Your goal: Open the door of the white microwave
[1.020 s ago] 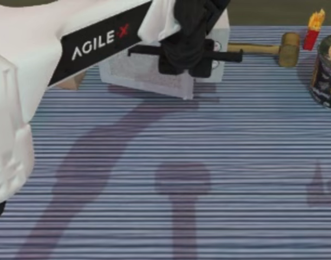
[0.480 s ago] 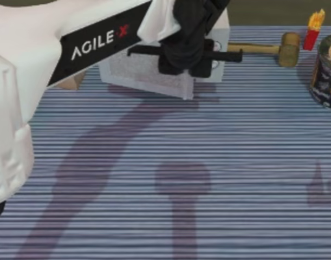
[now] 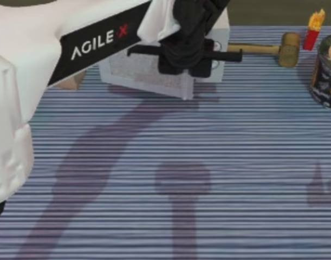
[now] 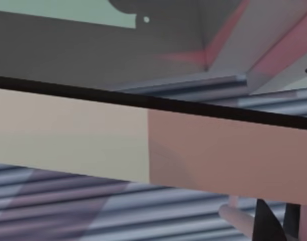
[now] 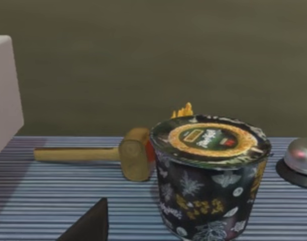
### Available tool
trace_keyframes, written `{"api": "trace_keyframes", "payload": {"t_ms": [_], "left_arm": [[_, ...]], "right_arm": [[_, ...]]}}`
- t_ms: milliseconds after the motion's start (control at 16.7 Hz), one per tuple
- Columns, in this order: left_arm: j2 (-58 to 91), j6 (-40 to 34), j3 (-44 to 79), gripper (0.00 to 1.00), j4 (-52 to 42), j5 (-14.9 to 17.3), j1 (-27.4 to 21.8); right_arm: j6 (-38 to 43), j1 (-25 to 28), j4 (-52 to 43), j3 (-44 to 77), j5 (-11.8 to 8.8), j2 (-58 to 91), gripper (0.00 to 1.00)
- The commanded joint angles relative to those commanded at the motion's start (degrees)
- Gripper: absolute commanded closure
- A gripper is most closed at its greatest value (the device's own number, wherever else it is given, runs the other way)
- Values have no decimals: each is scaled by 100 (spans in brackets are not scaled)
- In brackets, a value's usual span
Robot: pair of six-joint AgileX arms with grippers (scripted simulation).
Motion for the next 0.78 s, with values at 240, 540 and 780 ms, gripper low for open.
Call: {"api": "trace_keyframes", "payload": {"t_ms": [240, 540, 780], "left_arm": [[10, -7, -28, 100, 15, 33, -38], [-415, 423, -689, 100, 347, 207, 39], [-556, 562, -891, 100, 465, 278, 60]], "right_arm": [[0, 0, 0, 0, 0, 0, 0], [0, 0, 0, 0, 0, 0, 0], [0, 0, 0, 0, 0, 0, 0]]}}
